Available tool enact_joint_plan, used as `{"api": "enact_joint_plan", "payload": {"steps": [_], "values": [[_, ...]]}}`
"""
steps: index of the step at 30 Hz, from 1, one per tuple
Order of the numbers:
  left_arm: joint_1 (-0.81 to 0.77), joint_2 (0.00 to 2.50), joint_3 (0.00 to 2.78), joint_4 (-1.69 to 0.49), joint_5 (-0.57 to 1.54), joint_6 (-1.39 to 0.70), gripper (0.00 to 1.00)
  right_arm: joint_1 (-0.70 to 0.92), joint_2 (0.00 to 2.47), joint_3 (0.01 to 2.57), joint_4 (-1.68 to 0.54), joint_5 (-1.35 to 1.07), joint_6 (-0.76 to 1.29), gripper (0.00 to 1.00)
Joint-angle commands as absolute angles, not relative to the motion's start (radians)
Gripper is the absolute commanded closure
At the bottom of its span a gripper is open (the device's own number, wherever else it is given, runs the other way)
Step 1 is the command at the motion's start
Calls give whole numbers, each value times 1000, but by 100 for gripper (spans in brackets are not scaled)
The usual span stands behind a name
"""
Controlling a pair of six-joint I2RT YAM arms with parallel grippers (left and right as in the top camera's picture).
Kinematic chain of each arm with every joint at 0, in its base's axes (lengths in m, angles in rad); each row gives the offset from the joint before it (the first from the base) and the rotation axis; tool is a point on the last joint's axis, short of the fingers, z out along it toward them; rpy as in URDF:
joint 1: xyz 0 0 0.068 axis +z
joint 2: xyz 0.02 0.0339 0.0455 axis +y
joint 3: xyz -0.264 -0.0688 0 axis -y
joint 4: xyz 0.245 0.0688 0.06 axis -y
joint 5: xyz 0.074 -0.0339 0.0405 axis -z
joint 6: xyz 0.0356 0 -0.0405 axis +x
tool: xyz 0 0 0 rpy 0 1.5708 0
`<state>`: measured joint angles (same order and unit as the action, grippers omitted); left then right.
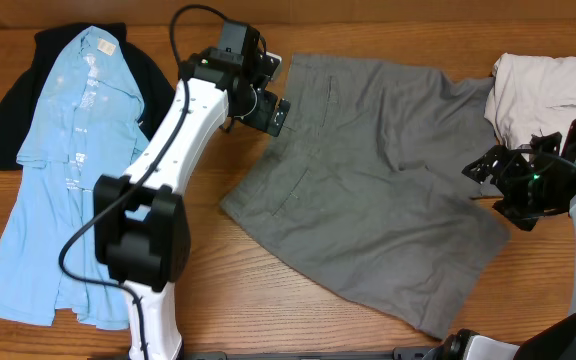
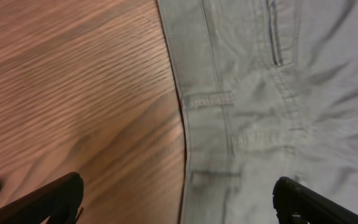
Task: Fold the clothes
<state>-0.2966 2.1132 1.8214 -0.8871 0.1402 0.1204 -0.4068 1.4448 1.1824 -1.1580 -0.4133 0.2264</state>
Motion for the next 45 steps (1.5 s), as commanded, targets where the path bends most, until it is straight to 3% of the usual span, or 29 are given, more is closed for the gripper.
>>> {"api": "enact_joint_plan", "payload": {"steps": [1, 10, 16, 18, 19, 22, 29, 35, 45], "values": [[-297, 2173, 1815, -853, 203, 210, 0, -387, 1444, 1209, -1144, -419, 208, 5], [-313, 2281, 1815, -818, 203, 212, 0, -381, 1444, 1209, -1132, -412, 208, 5], [-322, 2341, 1815, -810, 204, 194, 8, -381, 1444, 1209, -1132, -394, 208, 5], [-323, 2348, 1815, -809, 204, 187, 15, -381, 1444, 1209, -1131, -394, 208, 5], [-324, 2349, 1815, -806, 204, 173, 25, -381, 1444, 1209, -1130, -394, 208, 5], [-325, 2349, 1815, -803, 204, 130, 39, -381, 1444, 1209, -1126, -394, 209, 5], [-344, 2364, 1814, -799, 203, 96, 57, -381, 1444, 1209, -1124, -394, 209, 5], [-350, 2411, 1814, -795, 182, 19, 96, -381, 1444, 1209, -1124, -394, 209, 5], [-264, 2414, 1814, -821, 18, -194, 96, -381, 1444, 1209, -1124, -394, 209, 5]]}}
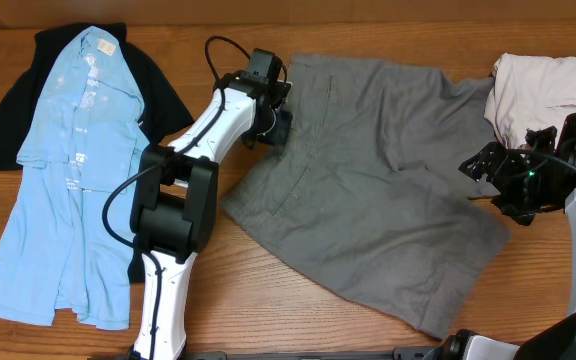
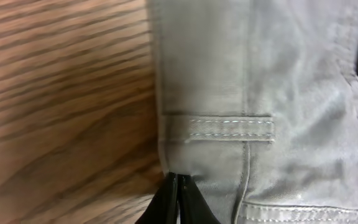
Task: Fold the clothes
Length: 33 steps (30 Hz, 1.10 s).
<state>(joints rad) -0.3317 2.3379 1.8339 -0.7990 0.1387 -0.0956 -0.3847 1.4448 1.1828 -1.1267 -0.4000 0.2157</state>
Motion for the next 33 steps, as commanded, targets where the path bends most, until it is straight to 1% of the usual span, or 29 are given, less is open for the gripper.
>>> {"api": "enact_joint_plan", "payload": {"steps": [1, 11, 15, 20, 23, 28, 29, 30, 32, 33], "values": [[-241, 2414, 1814, -826, 18, -212, 96, -381, 1444, 1209, -1124, -394, 209, 5], [-12, 2414, 1814, -931, 7, -233, 96, -381, 1444, 1209, -1112, -394, 209, 5], [51, 2414, 1814, -971, 28, -231, 96, -381, 1444, 1209, -1105, -394, 213, 5], [60, 2405, 1820, -992, 83, -202, 96, -381, 1444, 1210, -1104, -393, 207, 5], [51, 2377, 1852, -1045, 103, -182, 96, -381, 1442, 1227, -1121, -394, 207, 5], [38, 2256, 1937, -1176, 106, -150, 96, -381, 1408, 1314, -1216, -394, 200, 5], [33, 2216, 1948, -1198, 104, -148, 94, -381, 1394, 1334, -1238, -393, 200, 5], [30, 2180, 1954, -1212, 104, -144, 88, -381, 1380, 1349, -1255, -394, 201, 5], [19, 2085, 1956, -1235, 104, -145, 68, -381, 1341, 1374, -1290, -393, 202, 5], [10, 2005, 1956, -1253, 104, -145, 47, -381, 1301, 1383, -1312, -394, 206, 4]]}}
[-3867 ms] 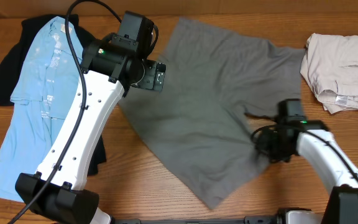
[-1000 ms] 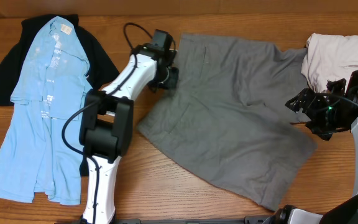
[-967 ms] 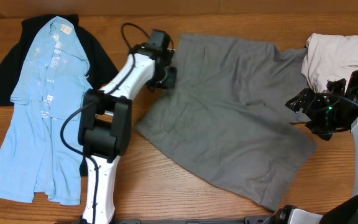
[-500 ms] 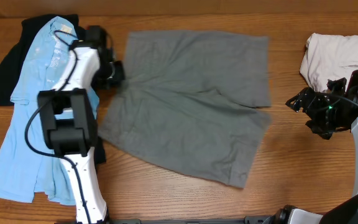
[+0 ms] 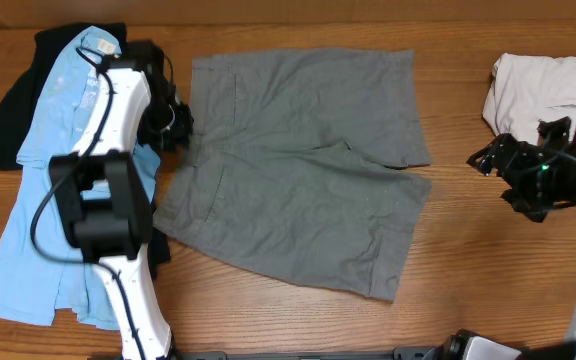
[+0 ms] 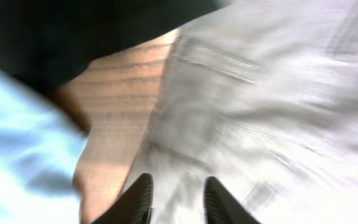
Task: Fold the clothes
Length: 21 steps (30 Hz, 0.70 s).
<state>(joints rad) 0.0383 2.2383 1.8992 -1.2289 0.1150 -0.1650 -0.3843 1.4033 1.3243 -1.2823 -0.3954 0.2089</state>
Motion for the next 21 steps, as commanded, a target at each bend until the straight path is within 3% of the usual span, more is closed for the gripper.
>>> {"api": "enact_joint_plan", "payload": {"steps": [1, 5, 12, 21], "values": [[4, 1962, 1956, -1264, 104, -145, 39, -381, 1279, 1383, -1323, -395, 212, 3], [-22, 1789, 1956, -1352, 105, -141, 31, -380, 1199, 1383, -1418, -402, 233, 1], [-124, 1660, 1955, -1540, 104, -27, 30, -335, 1100, 1382, -1557, -380, 193, 1], [-242, 1557, 1807, -1630, -170, -503, 36, -279, 1046, 1321, -1617, -302, 368, 0]]}}
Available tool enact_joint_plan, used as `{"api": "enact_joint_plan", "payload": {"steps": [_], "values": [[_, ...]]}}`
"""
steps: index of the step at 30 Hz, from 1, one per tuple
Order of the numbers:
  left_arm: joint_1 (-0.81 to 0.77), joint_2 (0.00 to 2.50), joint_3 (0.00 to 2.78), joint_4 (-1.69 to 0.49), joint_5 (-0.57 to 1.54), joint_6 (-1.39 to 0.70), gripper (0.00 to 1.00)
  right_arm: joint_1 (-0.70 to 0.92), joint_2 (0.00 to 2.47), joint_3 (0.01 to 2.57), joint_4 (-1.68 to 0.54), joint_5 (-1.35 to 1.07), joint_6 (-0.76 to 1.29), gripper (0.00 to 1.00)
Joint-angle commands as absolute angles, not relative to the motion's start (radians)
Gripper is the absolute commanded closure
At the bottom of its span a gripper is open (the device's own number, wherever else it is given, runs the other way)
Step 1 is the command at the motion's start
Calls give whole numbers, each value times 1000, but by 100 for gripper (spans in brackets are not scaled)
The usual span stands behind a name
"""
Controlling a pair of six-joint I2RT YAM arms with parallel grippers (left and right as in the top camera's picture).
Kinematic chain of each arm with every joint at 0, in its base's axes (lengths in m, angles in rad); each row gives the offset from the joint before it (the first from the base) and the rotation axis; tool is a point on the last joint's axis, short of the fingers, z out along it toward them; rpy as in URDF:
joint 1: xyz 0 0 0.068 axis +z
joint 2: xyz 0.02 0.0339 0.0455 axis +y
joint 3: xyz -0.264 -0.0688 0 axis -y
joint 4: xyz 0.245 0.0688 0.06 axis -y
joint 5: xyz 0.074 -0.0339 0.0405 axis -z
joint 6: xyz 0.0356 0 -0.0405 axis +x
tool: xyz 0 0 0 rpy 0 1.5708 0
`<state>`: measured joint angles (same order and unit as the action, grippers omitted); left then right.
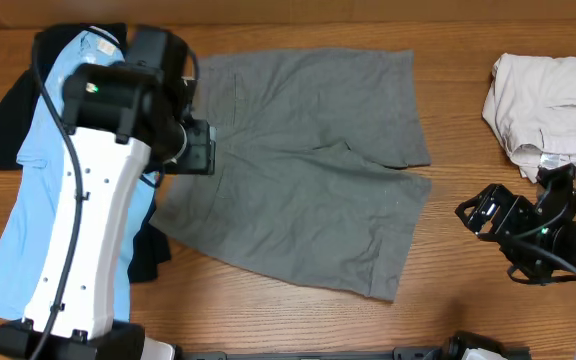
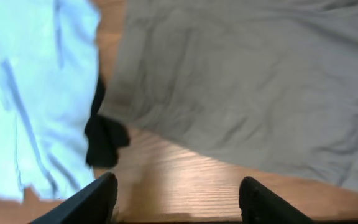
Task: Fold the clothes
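Observation:
The grey shorts (image 1: 298, 170) lie spread flat mid-table, waistband toward the left. In the left wrist view the grey shorts (image 2: 247, 81) fill the upper right. My left gripper (image 1: 198, 148) is raised over the shorts' left edge. Seen from the wrist, the left gripper (image 2: 179, 198) stands wide open with only bare wood between its fingers (image 2: 98, 199). My right gripper (image 1: 486, 212) hovers at the front right, off the shorts, and looks open and empty.
A light blue shirt (image 1: 53, 190) lies on a black garment (image 1: 8, 110) at the left; the wrist view shows the blue shirt (image 2: 30, 93) and a black corner (image 2: 106, 142). A crumpled beige garment (image 1: 553, 95) sits back right. Bare wooden table (image 1: 268, 320) runs along the front.
My left gripper was low at the shorts' left edge with its jaws slightly apart; now it is raised and wide open. My right gripper has come toward the front of the table.
The shorts first lay askew at centre-right with my left gripper open over the waistband. Then the gripper was shut on the waistband edge. Later the shorts lay further left and squarer, the jaws slightly apart. Now the gripper is lifted clear and open.

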<state>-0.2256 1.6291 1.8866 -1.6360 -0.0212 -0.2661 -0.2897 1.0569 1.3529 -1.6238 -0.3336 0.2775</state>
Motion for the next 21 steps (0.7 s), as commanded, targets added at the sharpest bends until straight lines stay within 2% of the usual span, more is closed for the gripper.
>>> {"api": "enact_joint_plan", "payload": {"steps": [1, 5, 9, 14, 21], "values": [[-242, 1533, 1760, -1613, -171, -558, 37, -280, 1046, 1308, -1608, -309, 382, 0], [-242, 1428, 1521, -1504, -167, -805, 34, -280, 1050, 1229, -1554, -371, 424, 0], [-240, 1340, 1254, -1364, -168, -1085, 21, -279, 1051, 1139, -1474, -434, 424, 0], [-208, 1307, 987, -1177, -167, -1378, 0, -279, 1051, 1047, -1384, -466, 423, 0], [-62, 1308, 749, -840, -130, -1388, 0, -226, 1051, 1007, -1315, -482, 420, 5]]}}
